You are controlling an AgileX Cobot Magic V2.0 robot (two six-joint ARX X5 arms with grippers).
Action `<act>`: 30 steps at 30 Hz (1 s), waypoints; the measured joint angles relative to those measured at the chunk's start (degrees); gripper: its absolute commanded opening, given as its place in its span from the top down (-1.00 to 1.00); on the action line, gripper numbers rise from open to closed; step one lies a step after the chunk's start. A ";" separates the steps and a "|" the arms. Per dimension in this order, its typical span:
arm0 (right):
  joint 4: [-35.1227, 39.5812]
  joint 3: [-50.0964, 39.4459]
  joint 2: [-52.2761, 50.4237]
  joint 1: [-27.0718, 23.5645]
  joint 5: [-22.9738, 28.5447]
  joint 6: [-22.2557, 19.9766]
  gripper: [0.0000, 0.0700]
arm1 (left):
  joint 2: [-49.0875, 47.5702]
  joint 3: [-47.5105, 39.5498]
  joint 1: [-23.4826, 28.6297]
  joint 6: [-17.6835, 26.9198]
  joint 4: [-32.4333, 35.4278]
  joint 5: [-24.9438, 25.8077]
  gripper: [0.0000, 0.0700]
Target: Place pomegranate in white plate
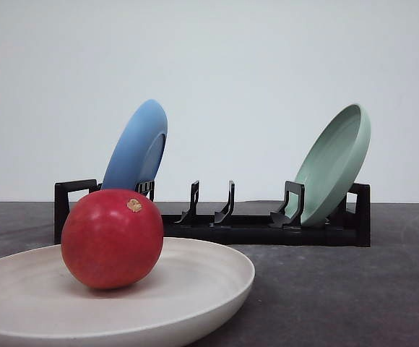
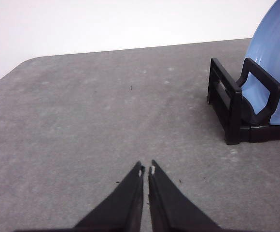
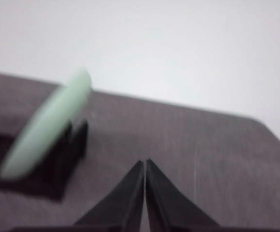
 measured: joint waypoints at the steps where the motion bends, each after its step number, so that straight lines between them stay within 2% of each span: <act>1: 0.84 -2.05 -0.42 -0.53 0.09 -0.01 1.00 | 0.00 -0.01 0.00 0.00 0.01 0.00 1.00; 7: 7.23 -10.50 -2.14 -1.51 4.54 0.34 1.00 | 0.00 0.01 0.00 0.00 -0.01 -0.01 1.00; 10: 5.47 -11.20 -2.53 -1.51 6.34 0.40 1.00 | 0.00 0.00 0.00 0.00 -0.01 0.00 1.00; 14: 4.46 -11.20 -4.50 -1.51 6.10 0.52 1.00 | 0.00 0.00 0.00 0.00 -0.01 0.00 1.00; 18: 0.26 -11.20 -4.60 -1.51 6.05 1.64 1.00 | 0.00 0.01 0.00 0.00 -0.01 -0.01 1.00; 30: 0.13 -11.20 -4.54 -1.51 5.94 2.00 1.00 | 0.00 0.00 0.00 0.00 -0.01 0.00 1.00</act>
